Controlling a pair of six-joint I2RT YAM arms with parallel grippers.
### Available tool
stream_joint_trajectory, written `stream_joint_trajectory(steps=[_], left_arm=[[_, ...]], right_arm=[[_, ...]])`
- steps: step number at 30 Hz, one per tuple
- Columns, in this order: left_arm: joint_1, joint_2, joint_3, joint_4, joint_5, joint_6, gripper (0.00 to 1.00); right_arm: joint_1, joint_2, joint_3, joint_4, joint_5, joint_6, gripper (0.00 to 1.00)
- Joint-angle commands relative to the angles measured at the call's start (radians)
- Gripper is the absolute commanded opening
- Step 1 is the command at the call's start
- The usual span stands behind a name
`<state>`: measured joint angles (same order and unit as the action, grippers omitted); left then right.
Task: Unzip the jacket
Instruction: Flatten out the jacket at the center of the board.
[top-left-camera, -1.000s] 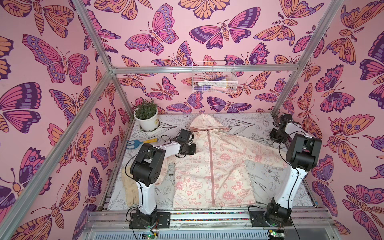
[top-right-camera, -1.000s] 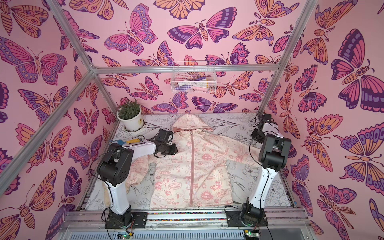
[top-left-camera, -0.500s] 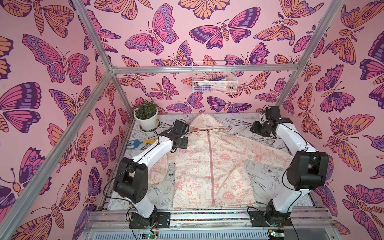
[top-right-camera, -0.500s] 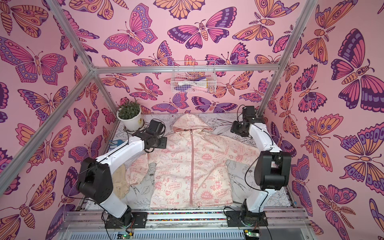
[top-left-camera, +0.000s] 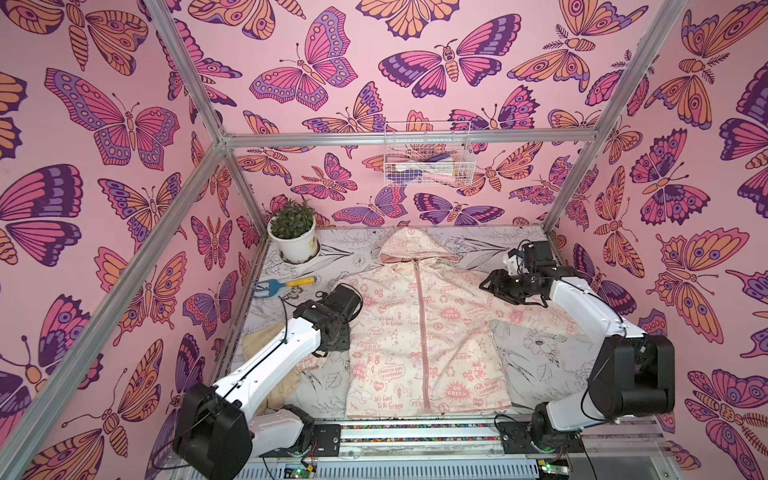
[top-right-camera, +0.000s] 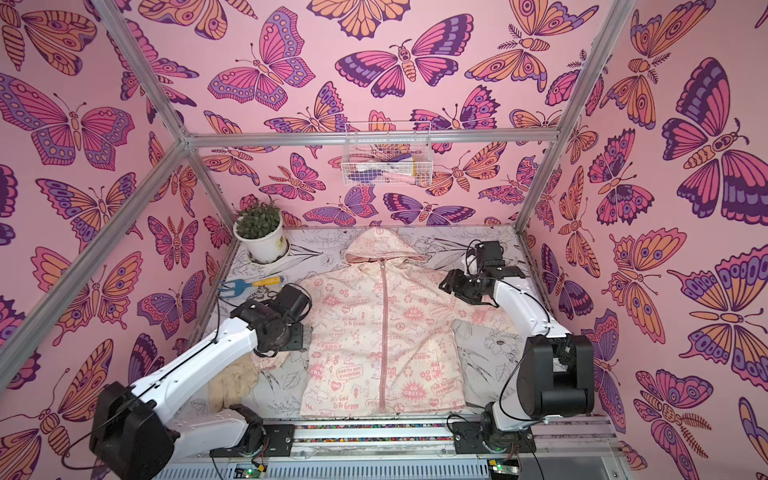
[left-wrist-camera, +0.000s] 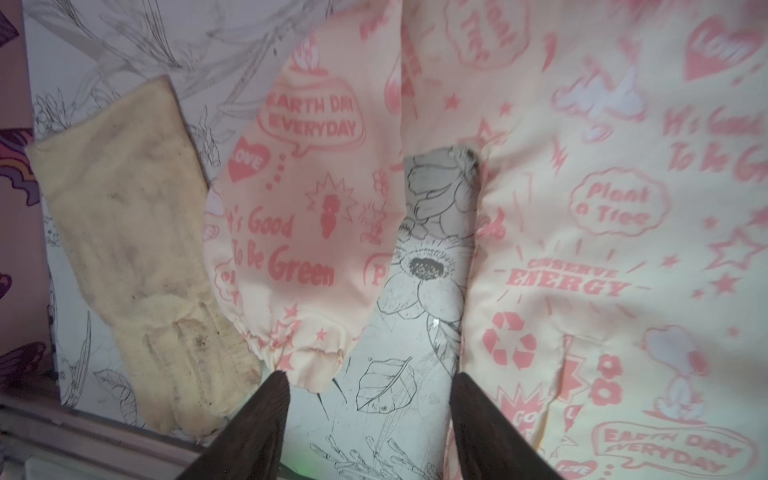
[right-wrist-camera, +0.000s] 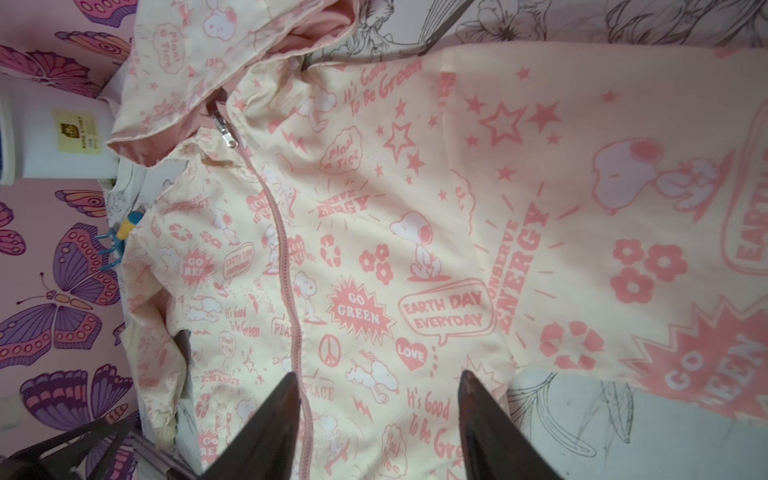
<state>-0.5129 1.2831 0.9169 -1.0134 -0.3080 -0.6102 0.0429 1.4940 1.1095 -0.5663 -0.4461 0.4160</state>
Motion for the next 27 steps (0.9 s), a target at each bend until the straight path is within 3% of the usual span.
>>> stream_joint_trajectory(steps=[1,11,18,25,27], left_arm=[[-0.016,0.093,-0.038,-0.081,-0.089,-0.113,0.65],[-0.010,0.205,-0.076,-0.014,-0.128,-0.129,0.59],[0.039,0.155,-0.124,0.024,-0.109,-0.150,0.33],[0.057,0.089,-0.155,0.029,-0.113,-0.169,0.29],[0.057,0.083,-0.159,0.030,-0.090,-0.168,0.41]], right_arm=[[0.005,-0.028,-0.025,0.023,-0.064,-0.001,0.61],[0.004,-0.046,-0.062,0.061,-0.111,0.015,0.62],[0.004,-0.051,-0.050,0.041,-0.091,0.006,0.62],[0.004,-0.040,-0.043,0.031,-0.085,0.001,0.62],[0.004,-0.040,-0.043,0.027,-0.083,-0.002,0.62]])
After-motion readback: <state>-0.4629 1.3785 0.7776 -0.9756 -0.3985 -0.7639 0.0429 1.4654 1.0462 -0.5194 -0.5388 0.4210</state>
